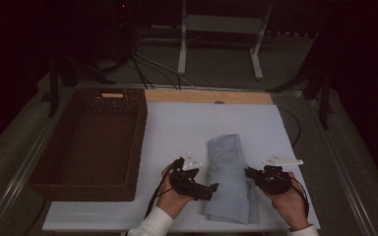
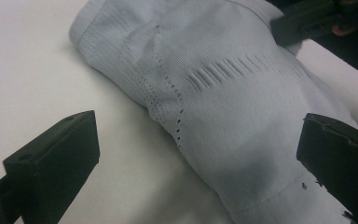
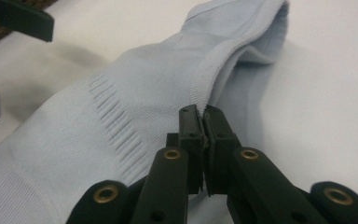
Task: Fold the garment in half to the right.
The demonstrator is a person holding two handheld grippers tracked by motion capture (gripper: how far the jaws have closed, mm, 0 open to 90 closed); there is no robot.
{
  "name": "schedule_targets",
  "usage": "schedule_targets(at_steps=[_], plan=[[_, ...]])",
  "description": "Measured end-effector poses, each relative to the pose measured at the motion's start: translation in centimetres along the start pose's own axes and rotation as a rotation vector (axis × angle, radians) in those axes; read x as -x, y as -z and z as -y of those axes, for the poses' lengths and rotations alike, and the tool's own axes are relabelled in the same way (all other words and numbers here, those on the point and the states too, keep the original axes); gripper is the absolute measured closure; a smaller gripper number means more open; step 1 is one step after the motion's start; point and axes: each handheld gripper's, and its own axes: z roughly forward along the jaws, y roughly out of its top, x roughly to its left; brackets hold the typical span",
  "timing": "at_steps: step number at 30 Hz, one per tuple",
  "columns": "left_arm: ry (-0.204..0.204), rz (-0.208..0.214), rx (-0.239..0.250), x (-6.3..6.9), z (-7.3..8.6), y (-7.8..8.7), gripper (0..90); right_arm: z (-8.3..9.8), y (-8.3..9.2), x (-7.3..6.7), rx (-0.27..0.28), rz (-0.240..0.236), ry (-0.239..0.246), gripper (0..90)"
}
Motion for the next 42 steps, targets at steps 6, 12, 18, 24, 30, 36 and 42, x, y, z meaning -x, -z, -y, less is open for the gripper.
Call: schedule_targets(at_steps=[6, 12, 18, 24, 30, 36, 42], plan=[[0.0, 0.015, -0.012, 0.5, 0.0, -0.4, 3.0, -0.7, 0.3, 0.8, 0.025, 0.039, 0.019, 87.8], [-0.001, 0.035, -0.031, 1.0, -0.1, -0.8, 10.8, -0.9, 0.3, 1.6, 0.026, 0.075, 0.031, 87.8], [-0.039, 0.037, -0.084, 1.7, 0.2, -1.9, 19.2, 0.1, -0.4, 1.9, -0.004, 0.081, 0.025, 87.0], [-0.057, 0.045, -0.09, 2.1, 0.2, -2.3, 24.9, 0.4, 0.1, 1.6, 0.006, 0.101, 0.019, 71.4], [-0.051, 0.049, -0.087, 2.1, 0.2, -2.4, 27.5, 1.0, 1.5, 0.8, 0.039, 0.115, 0.006, 47.3], [-0.036, 0.048, -0.072, 1.9, 0.1, -2.1, 23.7, 3.0, 2.4, -0.1, 0.028, 0.087, -0.02, 48.5], [-0.013, 0.066, -0.062, 1.8, 0.2, -1.9, 20.3, 4.3, 1.9, -0.4, -0.034, 0.012, -0.04, 67.1]])
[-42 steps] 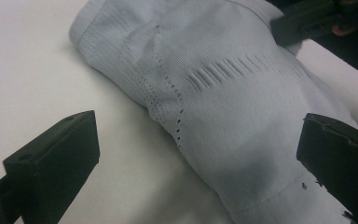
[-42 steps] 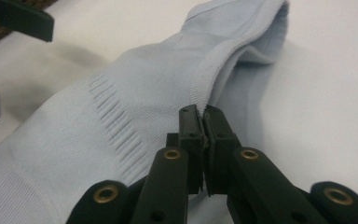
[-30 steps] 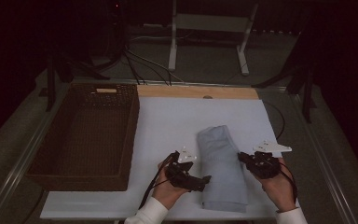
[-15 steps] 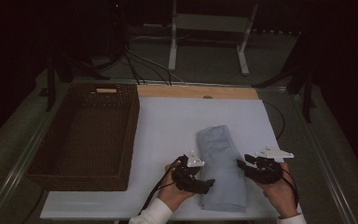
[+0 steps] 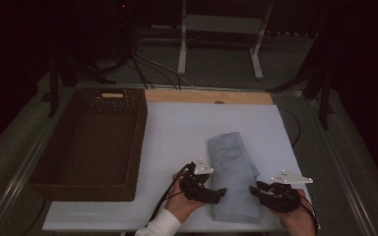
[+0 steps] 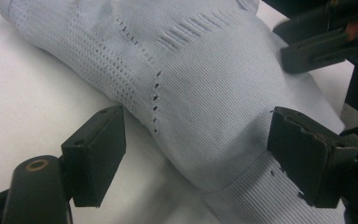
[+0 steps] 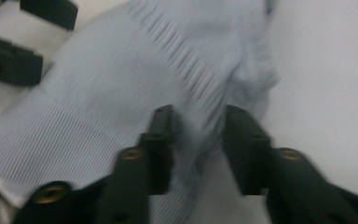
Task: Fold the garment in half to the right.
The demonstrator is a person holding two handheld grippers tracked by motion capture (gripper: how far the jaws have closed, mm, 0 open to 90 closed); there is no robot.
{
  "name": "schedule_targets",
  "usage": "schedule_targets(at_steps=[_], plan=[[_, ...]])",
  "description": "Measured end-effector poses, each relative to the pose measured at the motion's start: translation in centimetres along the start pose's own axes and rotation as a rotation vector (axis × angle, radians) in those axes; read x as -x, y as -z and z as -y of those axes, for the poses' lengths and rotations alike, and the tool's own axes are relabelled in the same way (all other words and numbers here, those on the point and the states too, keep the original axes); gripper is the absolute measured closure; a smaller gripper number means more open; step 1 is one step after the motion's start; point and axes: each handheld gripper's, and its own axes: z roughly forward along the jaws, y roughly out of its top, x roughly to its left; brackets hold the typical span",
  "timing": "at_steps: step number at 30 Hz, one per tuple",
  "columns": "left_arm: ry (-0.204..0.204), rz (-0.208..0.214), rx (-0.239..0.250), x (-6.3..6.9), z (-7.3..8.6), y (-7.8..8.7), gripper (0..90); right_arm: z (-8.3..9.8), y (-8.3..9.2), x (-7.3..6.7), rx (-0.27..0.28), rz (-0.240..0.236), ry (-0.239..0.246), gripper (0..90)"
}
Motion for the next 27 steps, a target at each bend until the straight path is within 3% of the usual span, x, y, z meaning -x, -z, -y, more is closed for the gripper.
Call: schedule_targets(at_steps=[1, 2, 4, 14, 23, 27], plan=[[0.0, 0.0, 0.0, 0.0, 0.0, 0.0, 20.1, 0.0, 0.0, 0.0, 0.0, 0.0, 0.0, 67.1], [0.004, 0.005, -0.005, 0.0, 0.1, -0.1, 20.1, 0.2, -0.2, -0.1, -0.019, -0.015, 0.004, 79.5], [0.004, 0.002, -0.017, 0.1, 0.2, -0.3, 20.1, 0.4, -0.4, -0.3, -0.04, -0.003, 0.009, 86.4], [-0.008, 0.01, -0.053, 0.5, 0.6, -1.0, 21.6, 1.7, -0.3, -0.1, -0.077, 0.004, -0.007, 87.5], [0.001, 0.013, -0.074, 0.6, 0.9, -1.7, 22.4, 2.2, -0.3, -0.4, -0.11, 0.016, 0.009, 88.1], [0.007, 0.049, -0.082, 0.8, 0.8, -2.0, 40.2, 2.5, -0.3, -0.4, -0.118, 0.015, 0.004, 88.1]])
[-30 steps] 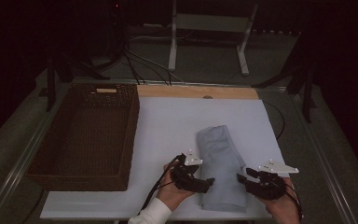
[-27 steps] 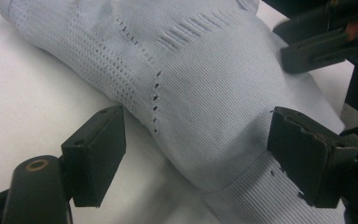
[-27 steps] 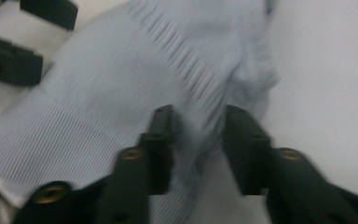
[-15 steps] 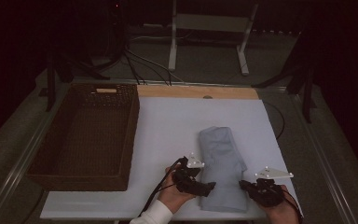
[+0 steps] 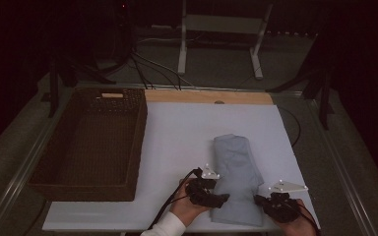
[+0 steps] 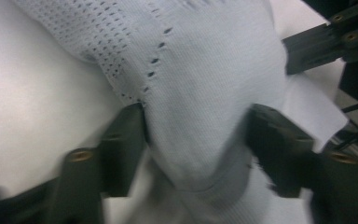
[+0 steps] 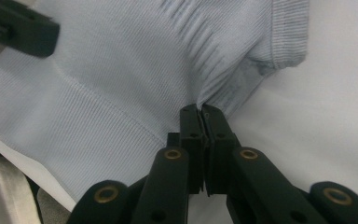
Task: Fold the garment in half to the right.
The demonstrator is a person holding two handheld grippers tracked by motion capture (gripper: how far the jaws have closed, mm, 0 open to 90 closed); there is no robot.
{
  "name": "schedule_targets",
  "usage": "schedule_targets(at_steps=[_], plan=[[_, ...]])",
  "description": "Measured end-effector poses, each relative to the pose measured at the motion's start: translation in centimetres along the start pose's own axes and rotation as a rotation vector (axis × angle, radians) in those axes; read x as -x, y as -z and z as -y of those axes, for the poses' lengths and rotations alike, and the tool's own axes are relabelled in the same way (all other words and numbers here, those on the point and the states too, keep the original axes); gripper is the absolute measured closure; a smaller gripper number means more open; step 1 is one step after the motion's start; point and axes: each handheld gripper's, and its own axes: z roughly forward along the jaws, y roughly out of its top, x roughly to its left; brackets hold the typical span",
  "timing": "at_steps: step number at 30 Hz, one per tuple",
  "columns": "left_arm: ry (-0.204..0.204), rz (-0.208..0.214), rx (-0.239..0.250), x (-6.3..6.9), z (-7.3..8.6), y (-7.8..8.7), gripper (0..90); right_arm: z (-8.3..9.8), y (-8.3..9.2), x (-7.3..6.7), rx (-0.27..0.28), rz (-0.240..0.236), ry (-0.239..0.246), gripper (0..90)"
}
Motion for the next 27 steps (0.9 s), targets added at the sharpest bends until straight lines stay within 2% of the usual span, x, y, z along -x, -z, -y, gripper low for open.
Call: schedule_targets(at_steps=[3, 5, 9, 19, 27], plan=[[-0.007, 0.001, -0.018, 0.0, -0.1, 0.0, 59.8, 0.0, -0.1, -0.1, 0.0, 0.006, -0.003, 88.2], [-0.019, -0.009, -0.019, 0.1, -0.1, 0.2, 68.9, -0.1, -0.2, -0.2, 0.003, 0.006, -0.003, 88.2], [-0.038, -0.04, -0.015, 0.4, -0.2, 0.4, 78.3, -0.5, -0.4, -0.3, 0.005, 0.009, 0.003, 88.4], [-0.041, -0.092, 0.0, -0.3, 0.0, 1.8, 80.1, -1.9, -1.6, -1.0, 0.018, 0.002, 0.029, 88.6], [-0.002, -0.133, 0.012, -1.7, 1.1, 3.8, 80.1, -3.6, -3.2, -2.4, 0.025, -0.03, 0.069, 88.6]])
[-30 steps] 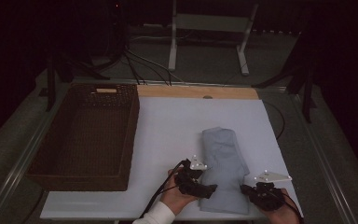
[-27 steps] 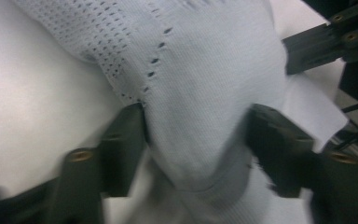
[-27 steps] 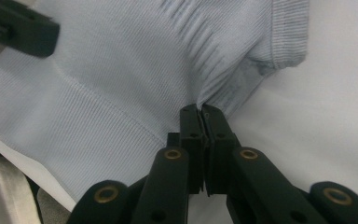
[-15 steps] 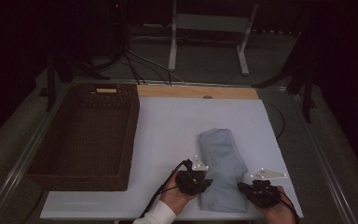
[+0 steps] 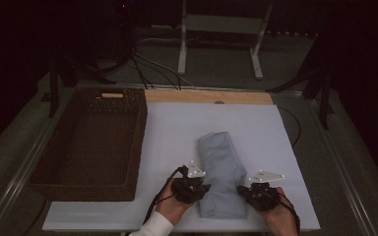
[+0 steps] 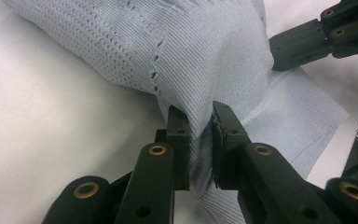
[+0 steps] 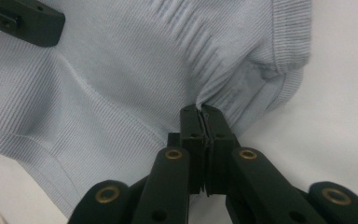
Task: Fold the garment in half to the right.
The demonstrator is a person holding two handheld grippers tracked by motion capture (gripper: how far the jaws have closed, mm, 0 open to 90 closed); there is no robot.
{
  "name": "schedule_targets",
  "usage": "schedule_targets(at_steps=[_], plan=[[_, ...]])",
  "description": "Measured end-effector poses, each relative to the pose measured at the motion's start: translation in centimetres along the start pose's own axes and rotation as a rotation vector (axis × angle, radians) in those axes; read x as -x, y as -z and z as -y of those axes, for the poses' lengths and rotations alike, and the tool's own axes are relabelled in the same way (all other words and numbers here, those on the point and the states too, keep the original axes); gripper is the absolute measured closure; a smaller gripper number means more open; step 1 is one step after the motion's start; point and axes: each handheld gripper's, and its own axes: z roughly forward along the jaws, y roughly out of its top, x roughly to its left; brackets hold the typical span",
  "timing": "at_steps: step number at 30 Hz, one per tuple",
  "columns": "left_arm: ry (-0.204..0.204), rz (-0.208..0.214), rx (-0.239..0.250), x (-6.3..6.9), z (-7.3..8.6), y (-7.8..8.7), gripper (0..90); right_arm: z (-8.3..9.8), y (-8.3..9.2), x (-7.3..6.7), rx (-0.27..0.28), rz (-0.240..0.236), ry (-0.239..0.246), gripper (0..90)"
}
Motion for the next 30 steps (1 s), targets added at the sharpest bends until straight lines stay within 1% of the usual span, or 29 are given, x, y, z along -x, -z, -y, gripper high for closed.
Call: schedule_targets(at_steps=[1, 2, 3, 4, 7, 10, 12, 13, 14, 16, 17, 18, 19, 20, 22, 23, 24, 25, 27, 29, 30], plan=[[0.0, 0.0, 0.0, 0.0, 0.0, 0.0, 80.0, -0.2, -0.2, -0.2, -0.001, -0.004, 0.003, 88.6], [0.009, -0.01, -0.001, -0.4, 0.4, 0.5, 79.9, -0.5, -0.5, -0.5, 0.0, -0.009, 0.014, 88.6], [0.009, -0.01, -0.001, -0.4, 0.4, 0.5, 79.8, -0.5, -0.5, -0.5, 0.0, -0.009, 0.014, 88.6], [0.029, -0.021, 0.004, -0.9, 0.7, 1.1, 79.5, -0.9, -0.9, -1.0, 0.002, -0.019, 0.021, 88.6], [0.045, -0.037, 0.006, -1.4, 1.1, 1.7, 79.2, -1.4, -1.4, -1.5, 0.006, -0.03, 0.033, 88.6], [0.049, -0.041, 0.006, -1.6, 1.4, 2.1, 79.1, -1.8, -1.9, -2.0, 0.009, -0.04, 0.038, 88.6], [0.059, -0.029, 0.007, -1.6, 1.6, 2.4, 78.5, -2.0, -2.1, -2.1, 0.009, -0.044, 0.043, 88.7], [0.058, -0.024, 0.004, -1.7, 1.5, 2.5, 76.6, -2.0, -2.1, -2.2, 0.009, -0.045, 0.047, 88.7], [0.059, -0.022, 0.007, -1.7, 1.4, 2.6, 70.3, -2.1, -2.1, -2.2, 0.009, -0.042, 0.05, 88.7], [0.07, -0.016, 0.043, -2.0, 1.1, 2.9, 56.9, -2.0, -2.0, -2.3, 0.011, -0.04, 0.049, 88.7], [0.074, -0.012, 0.068, -2.0, 0.7, 3.0, 54.0, -2.0, -1.9, -2.3, 0.012, -0.041, 0.048, 88.7], [0.073, -0.011, 0.075, -2.1, 0.4, 3.1, 50.9, -2.0, -1.7, -2.2, 0.016, -0.042, 0.043, 88.7], [0.07, -0.016, 0.097, -2.0, 0.1, 3.1, 50.3, -2.0, -1.6, -2.2, 0.02, -0.041, 0.042, 88.7], [0.069, -0.021, 0.106, -2.0, -0.2, 3.1, 47.0, -2.0, -1.4, -2.2, 0.021, -0.038, 0.041, 88.7], [0.057, -0.026, 0.113, -1.8, -0.8, 2.9, 47.0, -1.9, -1.3, -2.3, 0.024, -0.036, 0.036, 88.7], [0.045, -0.033, 0.127, -1.7, -1.1, 2.8, 46.8, -1.8, -1.2, -2.3, 0.022, -0.035, 0.035, 88.7], [0.043, -0.037, 0.136, -1.6, -1.2, 2.7, 46.1, -1.7, -1.1, -2.3, 0.023, -0.034, 0.033, 88.7], [0.034, -0.055, 0.147, -1.4, -1.4, 2.6, 44.0, -1.7, -1.0, -2.3, 0.025, -0.034, 0.029, 88.7], [0.031, -0.075, 0.153, -1.3, -1.6, 2.6, 40.5, -1.5, -0.8, -2.2, 0.029, -0.041, 0.03, 88.7], [0.032, -0.067, 0.151, -1.4, -1.7, 2.5, 37.6, -1.5, -0.6, -2.4, 0.035, -0.045, 0.03, 88.7], [0.023, -0.07, 0.145, -1.4, -1.8, 2.5, 37.7, -1.5, -0.6, -2.5, 0.033, -0.046, 0.034, 88.7]])
